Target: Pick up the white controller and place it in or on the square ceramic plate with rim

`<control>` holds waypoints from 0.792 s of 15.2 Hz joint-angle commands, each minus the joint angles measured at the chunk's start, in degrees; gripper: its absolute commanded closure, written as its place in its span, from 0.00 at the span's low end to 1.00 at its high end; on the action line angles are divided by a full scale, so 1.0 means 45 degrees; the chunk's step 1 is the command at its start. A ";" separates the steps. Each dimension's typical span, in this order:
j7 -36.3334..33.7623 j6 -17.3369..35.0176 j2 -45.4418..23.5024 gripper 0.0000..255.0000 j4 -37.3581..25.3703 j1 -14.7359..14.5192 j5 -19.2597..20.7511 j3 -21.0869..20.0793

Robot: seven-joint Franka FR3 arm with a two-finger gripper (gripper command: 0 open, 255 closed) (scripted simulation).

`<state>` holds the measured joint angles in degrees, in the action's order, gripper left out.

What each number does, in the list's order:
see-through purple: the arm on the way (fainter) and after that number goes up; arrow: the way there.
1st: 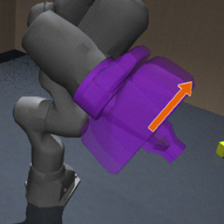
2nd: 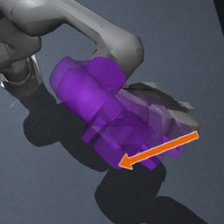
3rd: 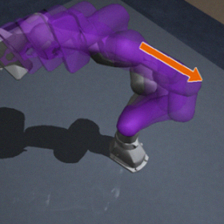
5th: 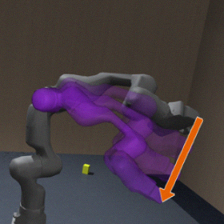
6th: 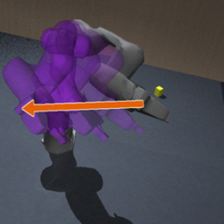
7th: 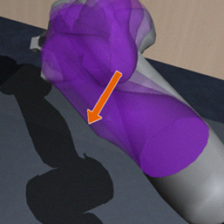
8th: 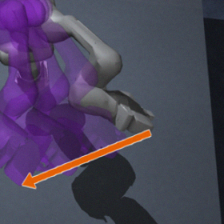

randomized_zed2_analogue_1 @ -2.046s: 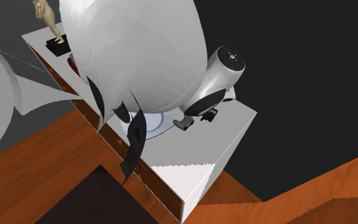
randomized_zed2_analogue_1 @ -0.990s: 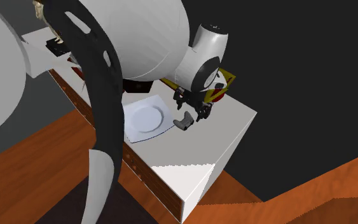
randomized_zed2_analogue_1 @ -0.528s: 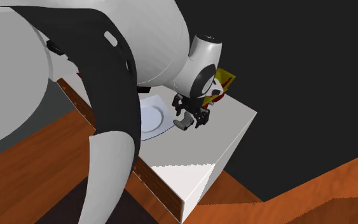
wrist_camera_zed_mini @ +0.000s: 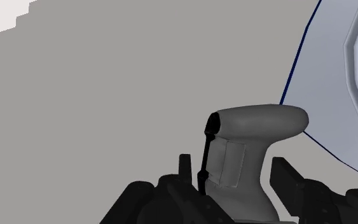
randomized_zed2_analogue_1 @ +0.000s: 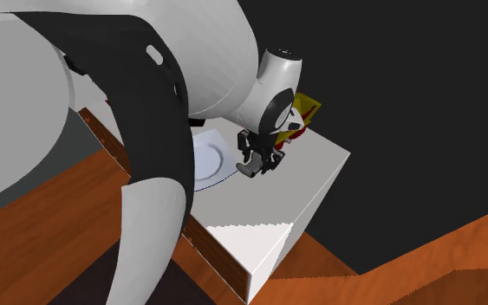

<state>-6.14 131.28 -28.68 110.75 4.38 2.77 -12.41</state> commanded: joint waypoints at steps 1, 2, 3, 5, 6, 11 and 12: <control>0.0000 0.0000 0.0000 1.00 0.0000 0.0000 0.0000 0.0000; 0.0000 0.0000 0.0000 1.00 0.0000 0.0000 0.0000 0.0000; 0.0001 0.0000 0.0001 1.00 0.0001 0.0001 0.0000 0.0000; 0.0002 0.0000 0.0001 1.00 0.0001 0.0001 0.0000 0.0000; 0.0002 0.0000 0.0000 1.00 0.0000 0.0002 0.0000 0.0000; 0.0021 -0.0251 0.0247 1.00 -0.0007 0.0029 -0.0055 -0.0036; 0.0031 -0.0379 0.0368 1.00 -0.0016 0.0043 -0.0082 -0.0054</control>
<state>-6.10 129.98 -27.43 110.67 4.48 2.49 -12.61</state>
